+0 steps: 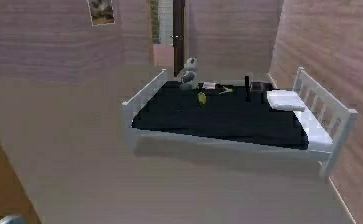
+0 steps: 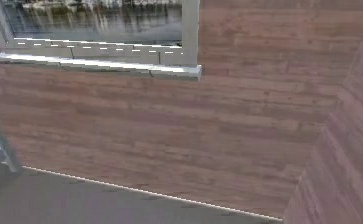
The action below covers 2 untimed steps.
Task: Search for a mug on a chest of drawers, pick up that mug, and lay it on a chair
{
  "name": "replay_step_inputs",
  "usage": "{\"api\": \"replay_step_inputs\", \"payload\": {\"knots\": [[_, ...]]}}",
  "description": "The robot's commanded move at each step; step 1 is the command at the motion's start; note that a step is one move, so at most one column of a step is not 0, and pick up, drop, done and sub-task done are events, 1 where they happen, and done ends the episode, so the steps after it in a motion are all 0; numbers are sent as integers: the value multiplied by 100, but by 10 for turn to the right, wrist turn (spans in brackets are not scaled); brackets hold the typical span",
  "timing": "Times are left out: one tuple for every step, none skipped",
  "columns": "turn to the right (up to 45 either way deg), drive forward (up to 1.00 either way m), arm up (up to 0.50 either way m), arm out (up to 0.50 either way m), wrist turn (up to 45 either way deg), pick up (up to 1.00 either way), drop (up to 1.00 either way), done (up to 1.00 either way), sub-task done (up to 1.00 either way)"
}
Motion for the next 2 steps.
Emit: {"api": "replay_step_inputs", "payload": {"knots": [[0,50,0,0,0,0,0,0,0],[-60,0,0,0,0,0,0,0,0]]}}
